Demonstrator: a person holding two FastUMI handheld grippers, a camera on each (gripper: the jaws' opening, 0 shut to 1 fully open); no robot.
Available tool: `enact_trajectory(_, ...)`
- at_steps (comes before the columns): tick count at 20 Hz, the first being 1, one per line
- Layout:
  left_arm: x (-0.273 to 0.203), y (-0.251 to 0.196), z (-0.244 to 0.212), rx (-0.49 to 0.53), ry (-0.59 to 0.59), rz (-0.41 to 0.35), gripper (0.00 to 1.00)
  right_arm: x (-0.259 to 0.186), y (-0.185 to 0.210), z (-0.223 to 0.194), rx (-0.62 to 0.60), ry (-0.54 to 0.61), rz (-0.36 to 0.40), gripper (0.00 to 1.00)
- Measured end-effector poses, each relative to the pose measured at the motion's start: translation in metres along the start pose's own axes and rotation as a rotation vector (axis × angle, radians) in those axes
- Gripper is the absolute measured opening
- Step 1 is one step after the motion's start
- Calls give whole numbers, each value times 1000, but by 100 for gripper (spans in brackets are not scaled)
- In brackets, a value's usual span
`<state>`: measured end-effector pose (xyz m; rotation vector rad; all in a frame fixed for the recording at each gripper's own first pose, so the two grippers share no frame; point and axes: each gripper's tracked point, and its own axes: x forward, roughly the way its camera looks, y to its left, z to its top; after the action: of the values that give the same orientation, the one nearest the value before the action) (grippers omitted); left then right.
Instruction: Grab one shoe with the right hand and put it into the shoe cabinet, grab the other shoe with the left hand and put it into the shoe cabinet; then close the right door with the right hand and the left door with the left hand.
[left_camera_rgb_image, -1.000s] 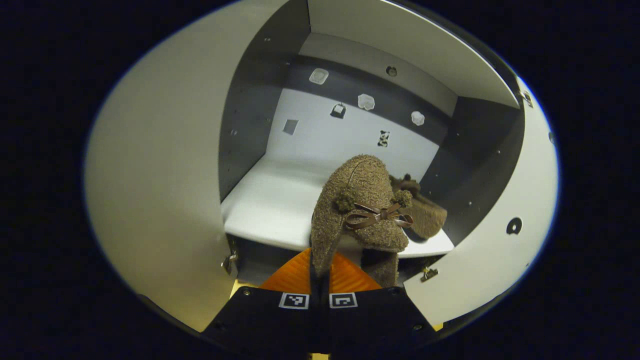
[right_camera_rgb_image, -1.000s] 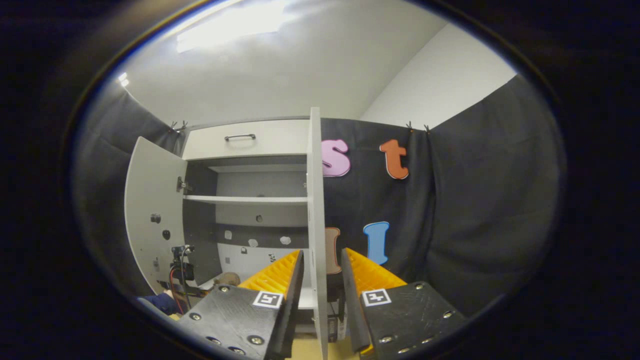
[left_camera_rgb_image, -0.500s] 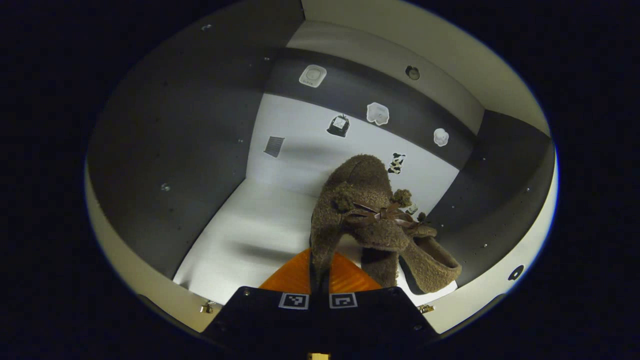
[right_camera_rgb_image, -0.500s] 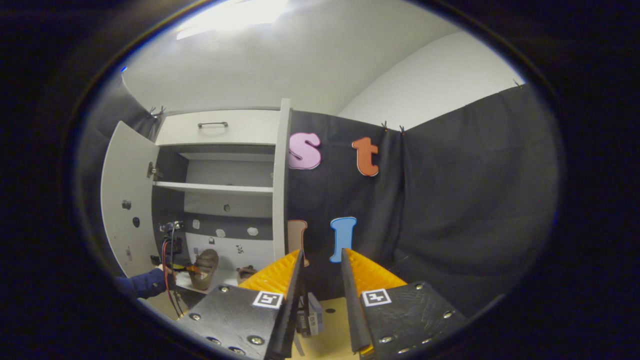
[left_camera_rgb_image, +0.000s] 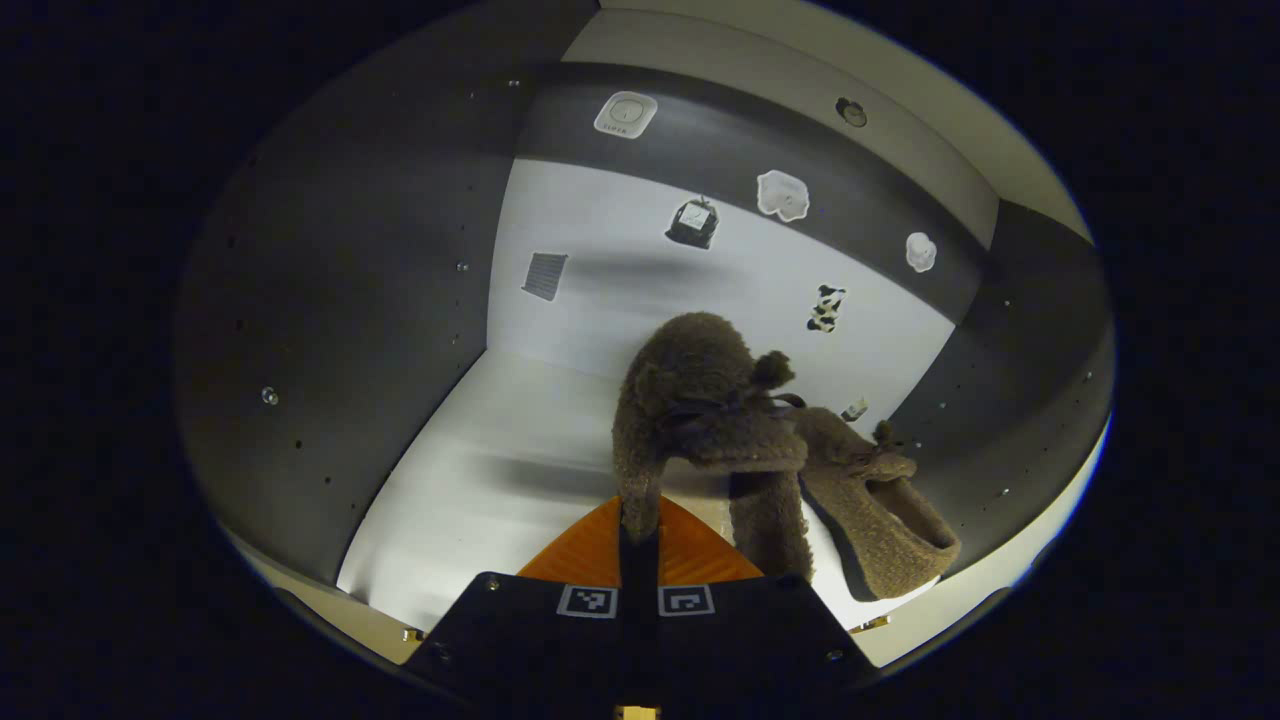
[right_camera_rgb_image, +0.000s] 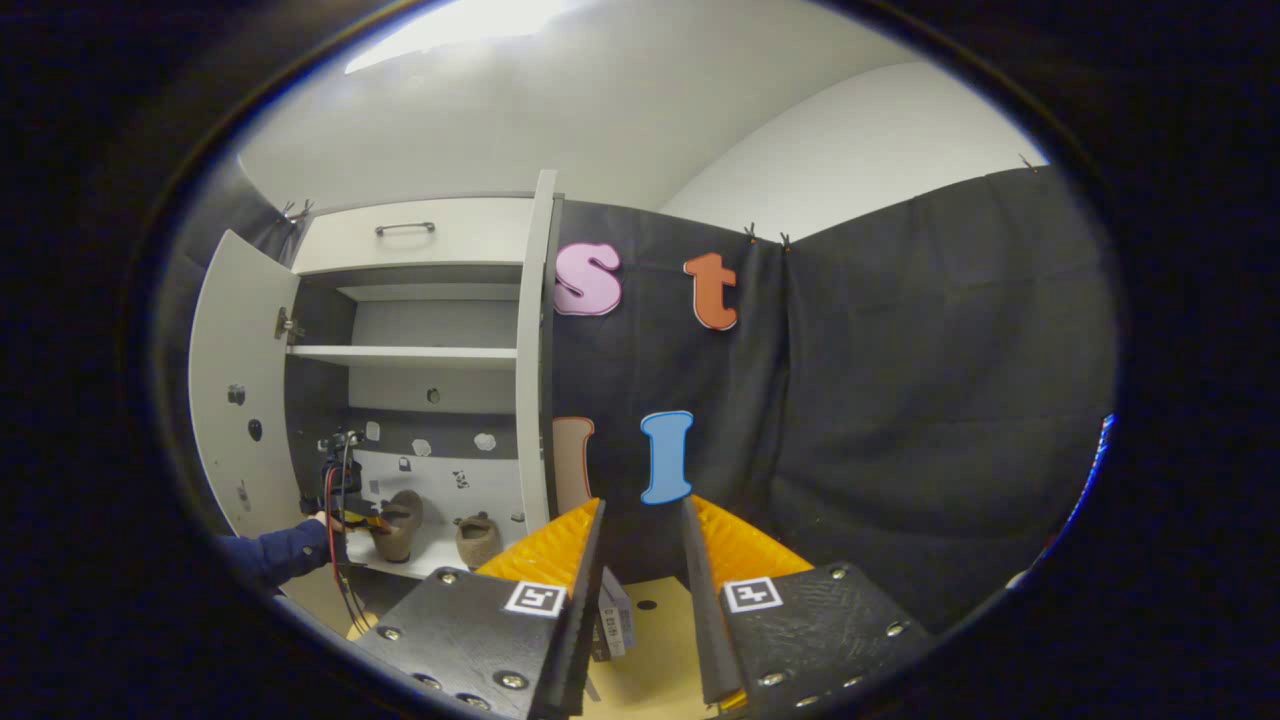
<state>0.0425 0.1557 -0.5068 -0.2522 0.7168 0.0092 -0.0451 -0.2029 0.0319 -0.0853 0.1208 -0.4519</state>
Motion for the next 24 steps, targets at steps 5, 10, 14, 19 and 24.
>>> enact_trajectory(5, 13, 0, -2, 94, 21, 33, 2, -5, -6, -8, -1, 16, -12, 43)
enact_trajectory(10, 18, -2, 1, 122, 2, 61, 11, -10, -17, -19, 23, 48, -28, 43)
enact_trajectory(14, 15, 8, 4, 148, -4, 100, 31, -7, -21, -27, 46, 63, -37, 43)
enact_trajectory(19, -4, 22, 8, 130, -34, 126, 78, -7, -21, -35, 79, 95, -15, 43)
enact_trajectory(24, -40, 20, 28, 175, -121, 132, 90, -9, -18, -42, 81, 117, 28, 41)
